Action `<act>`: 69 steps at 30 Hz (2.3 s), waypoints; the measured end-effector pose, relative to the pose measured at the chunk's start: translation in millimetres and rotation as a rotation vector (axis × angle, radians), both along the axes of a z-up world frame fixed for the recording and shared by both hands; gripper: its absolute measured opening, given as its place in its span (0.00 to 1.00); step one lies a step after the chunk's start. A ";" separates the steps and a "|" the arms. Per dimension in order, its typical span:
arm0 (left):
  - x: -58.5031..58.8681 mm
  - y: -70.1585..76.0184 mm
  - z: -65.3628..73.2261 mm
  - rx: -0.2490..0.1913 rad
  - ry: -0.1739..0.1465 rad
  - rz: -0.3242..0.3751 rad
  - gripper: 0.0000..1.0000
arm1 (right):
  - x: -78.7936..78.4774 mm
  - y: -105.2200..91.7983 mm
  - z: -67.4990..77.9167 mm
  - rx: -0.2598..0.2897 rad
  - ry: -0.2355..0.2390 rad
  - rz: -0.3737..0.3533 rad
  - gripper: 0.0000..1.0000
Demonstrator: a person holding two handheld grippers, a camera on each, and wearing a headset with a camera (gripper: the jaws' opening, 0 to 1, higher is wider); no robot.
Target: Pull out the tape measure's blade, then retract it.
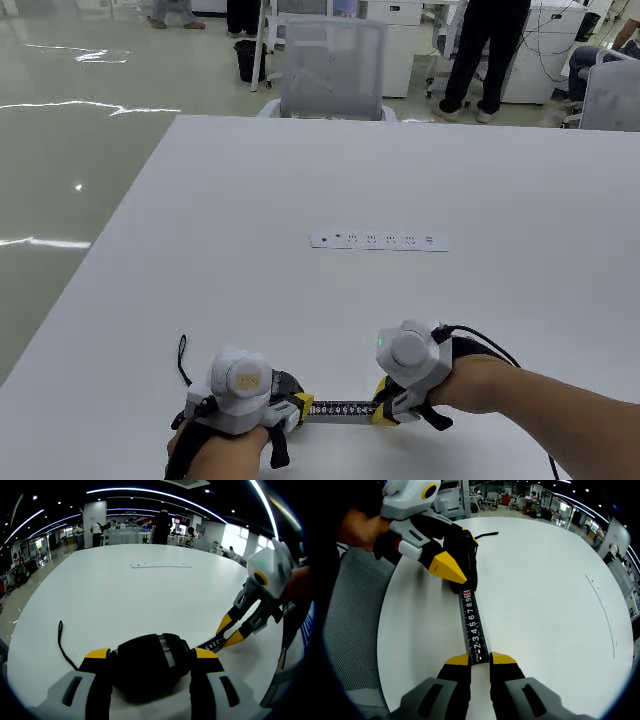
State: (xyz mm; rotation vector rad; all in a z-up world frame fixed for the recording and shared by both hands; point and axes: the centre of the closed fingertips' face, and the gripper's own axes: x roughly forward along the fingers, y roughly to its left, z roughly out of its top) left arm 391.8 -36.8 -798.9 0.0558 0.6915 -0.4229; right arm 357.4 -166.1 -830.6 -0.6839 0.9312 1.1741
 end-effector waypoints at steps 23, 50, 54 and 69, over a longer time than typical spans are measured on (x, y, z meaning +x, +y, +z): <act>-1.4 -0.7 -0.5 0.007 0.006 -0.001 0.59 | 1.9 22.8 -0.6 0.018 -0.004 0.001 0.13; 1.7 2.1 2.7 -0.042 0.000 0.020 0.59 | 5.2 54.3 -0.5 0.074 -0.009 -0.020 0.13; 0.3 0.7 2.7 -0.041 0.004 0.015 0.59 | 4.8 64.6 -0.6 0.086 -0.009 -0.018 0.13; -0.8 -0.1 2.5 -0.037 -0.003 0.005 0.59 | 5.7 75.2 -0.1 0.082 -0.015 -0.001 0.13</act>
